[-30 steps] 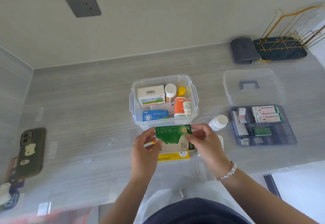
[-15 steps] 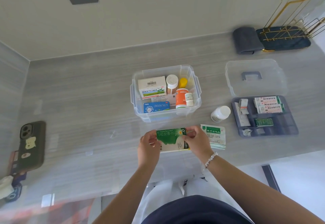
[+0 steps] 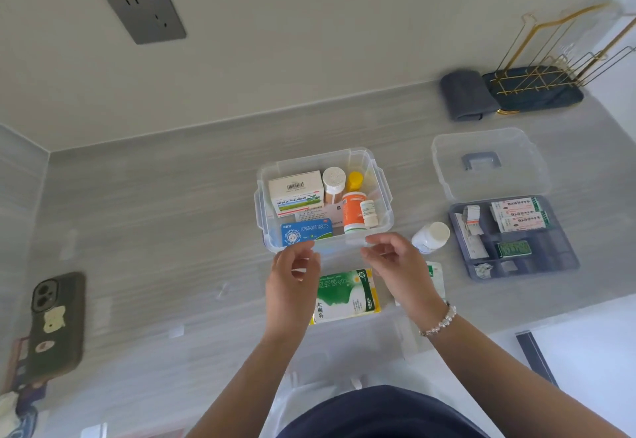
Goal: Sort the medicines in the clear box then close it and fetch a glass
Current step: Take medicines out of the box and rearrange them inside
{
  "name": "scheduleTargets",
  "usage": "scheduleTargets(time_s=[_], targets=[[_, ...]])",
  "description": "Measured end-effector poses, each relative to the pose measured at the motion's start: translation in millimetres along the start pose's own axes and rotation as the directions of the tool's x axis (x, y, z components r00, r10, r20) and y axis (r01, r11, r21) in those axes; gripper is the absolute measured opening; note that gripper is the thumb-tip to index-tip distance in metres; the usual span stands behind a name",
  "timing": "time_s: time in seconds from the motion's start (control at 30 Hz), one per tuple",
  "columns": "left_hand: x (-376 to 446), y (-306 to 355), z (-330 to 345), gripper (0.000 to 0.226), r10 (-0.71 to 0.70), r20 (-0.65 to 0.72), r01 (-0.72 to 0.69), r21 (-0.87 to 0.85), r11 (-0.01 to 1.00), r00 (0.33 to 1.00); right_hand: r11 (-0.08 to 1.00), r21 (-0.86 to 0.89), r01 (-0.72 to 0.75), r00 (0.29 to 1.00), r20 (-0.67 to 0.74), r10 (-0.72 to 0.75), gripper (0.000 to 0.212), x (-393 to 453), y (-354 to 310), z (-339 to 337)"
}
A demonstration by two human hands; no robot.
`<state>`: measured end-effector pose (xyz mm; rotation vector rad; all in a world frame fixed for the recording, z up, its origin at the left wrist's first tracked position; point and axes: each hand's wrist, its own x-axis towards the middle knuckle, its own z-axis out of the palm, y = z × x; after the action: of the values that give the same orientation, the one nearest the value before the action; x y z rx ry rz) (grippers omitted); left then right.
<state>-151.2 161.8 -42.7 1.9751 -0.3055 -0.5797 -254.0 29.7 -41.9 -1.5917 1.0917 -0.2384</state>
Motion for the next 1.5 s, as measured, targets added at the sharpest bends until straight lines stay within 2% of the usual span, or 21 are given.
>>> scheduleTargets(time_s=[0.13,0.2,0.37,0.47,0.53,0.6,0.77,0.83,0.9,0.97,1.07,1.17,1.33,1.43,1.5], targets=[[23,16,-4,0.016,0.054,-0.028,-0.054,0.011,0.999,0.998,0.997,0.041,0.071,0.996,0.048,-0.073,0.013,14,-26,5],[40,18,-4,0.020,0.032,-0.018,-0.031,0.048,0.998,0.999,0.995,0.023,0.101,0.990,0.096,-0.103,0.011,26,-36,12],[88,24,4,0.034,-0.145,0.182,0.098,0.242,0.965,0.973,0.956,-0.256,0.144,0.968,0.236,-0.082,0.025,74,-53,29],[108,27,12,0.045,-0.259,0.283,0.161,0.327,0.931,0.923,0.863,-0.478,0.163,0.915,0.401,0.050,0.031,98,-61,41],[116,26,14,0.051,-0.343,0.344,0.214,0.361,0.908,0.874,0.815,-0.568,0.110,0.881,0.435,0.185,0.028,108,-60,49],[121,25,15,0.052,-0.414,0.367,0.261,0.398,0.880,0.833,0.805,-0.593,-0.003,0.850,0.423,0.315,0.023,117,-55,55],[130,14,18,0.055,-0.488,0.360,0.354,0.377,0.856,0.795,0.814,-0.545,-0.198,0.771,0.427,0.473,0.013,130,-40,59],[131,12,18,0.054,-0.497,0.356,0.380,0.351,0.856,0.792,0.823,-0.548,-0.153,0.790,0.432,0.434,0.021,133,-35,57],[132,12,17,0.053,-0.496,0.363,0.398,0.313,0.863,0.789,0.814,-0.567,-0.122,0.778,0.455,0.433,0.017,136,-32,54],[133,11,16,0.053,-0.491,0.384,0.416,0.263,0.870,0.782,0.836,-0.518,-0.180,0.768,0.457,0.449,0.012,137,-32,49],[130,13,11,0.055,-0.478,0.399,0.428,0.213,0.878,0.783,0.896,-0.393,-0.206,0.830,0.415,0.373,0.003,131,-37,37],[125,22,3,0.056,-0.454,0.390,0.430,0.154,0.890,0.801,0.909,-0.382,-0.168,0.838,0.430,0.336,0.037,119,-46,29],[108,42,-21,0.051,-0.325,0.428,0.342,0.039,0.939,0.843,0.975,-0.218,-0.038,0.950,0.294,0.103,0.034,92,-64,14],[96,50,-31,0.047,-0.189,0.307,0.219,-0.066,0.973,0.933,1.000,-0.010,-0.010,0.985,0.172,0.012,0.036,77,-71,6],[88,53,-34,0.044,-0.088,0.212,0.115,-0.119,0.986,0.973,0.997,0.069,0.027,0.992,0.120,-0.035,0.046,67,-79,7]])
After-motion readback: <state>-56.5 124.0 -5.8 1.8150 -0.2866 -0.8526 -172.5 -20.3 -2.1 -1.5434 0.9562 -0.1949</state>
